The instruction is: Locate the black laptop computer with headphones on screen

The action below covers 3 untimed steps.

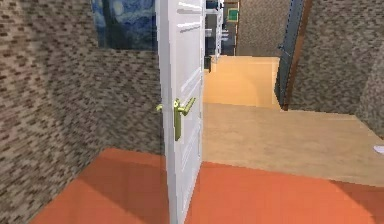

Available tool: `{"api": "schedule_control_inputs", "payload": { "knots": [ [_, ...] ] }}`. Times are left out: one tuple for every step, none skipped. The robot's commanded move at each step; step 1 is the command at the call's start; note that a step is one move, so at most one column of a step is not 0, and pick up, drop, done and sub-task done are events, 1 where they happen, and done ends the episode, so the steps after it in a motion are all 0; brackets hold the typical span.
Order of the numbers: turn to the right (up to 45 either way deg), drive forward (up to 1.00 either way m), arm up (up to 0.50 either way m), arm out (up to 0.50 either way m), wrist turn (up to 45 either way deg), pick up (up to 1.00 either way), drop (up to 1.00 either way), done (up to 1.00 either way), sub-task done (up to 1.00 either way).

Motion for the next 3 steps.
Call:
{"api": "schedule_control_inputs", "payload": {
  "knots": [
    [0.0, 0.1, 0.0, 0.0, 0.0, 0.0, 0.0, 0.0, 0.0],
    [42.0, 0.0, 0.0, 0.0, 0.0, 0.0, 0.0, 0.0, 0.0],
    [0.0, 0.55, 0.0, 0.0, 0.0, 0.0, 0.0, 0.0, 0.0]
  ]
}}
